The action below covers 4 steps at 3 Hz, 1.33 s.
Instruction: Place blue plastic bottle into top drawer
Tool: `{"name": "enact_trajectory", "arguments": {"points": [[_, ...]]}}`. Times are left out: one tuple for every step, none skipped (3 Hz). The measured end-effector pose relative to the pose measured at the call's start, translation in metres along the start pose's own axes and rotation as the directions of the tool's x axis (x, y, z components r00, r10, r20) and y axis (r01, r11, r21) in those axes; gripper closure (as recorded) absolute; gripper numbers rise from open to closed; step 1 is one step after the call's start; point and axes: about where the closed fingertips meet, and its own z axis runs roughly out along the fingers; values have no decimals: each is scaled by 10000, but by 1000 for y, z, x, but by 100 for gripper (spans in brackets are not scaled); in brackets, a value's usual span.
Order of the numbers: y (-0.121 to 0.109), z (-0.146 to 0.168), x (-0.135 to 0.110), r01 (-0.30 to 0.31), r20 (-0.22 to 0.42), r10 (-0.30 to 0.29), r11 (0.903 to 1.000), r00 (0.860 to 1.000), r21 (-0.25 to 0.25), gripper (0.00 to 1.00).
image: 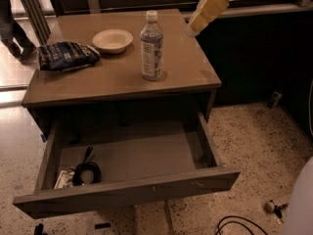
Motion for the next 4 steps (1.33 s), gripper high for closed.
{"name": "enact_trajectory", "arguments": {"points": [[0, 0, 0, 0, 0, 0, 10000, 10000, 0, 0], [-2, 21, 12, -297, 278, 297, 9996, 9992, -13, 0], [-7, 57, 20, -554, 836, 563, 9984, 9949, -125, 0], [-12, 88, 21, -488, 1270, 516, 9985, 9906, -255, 0]]}}
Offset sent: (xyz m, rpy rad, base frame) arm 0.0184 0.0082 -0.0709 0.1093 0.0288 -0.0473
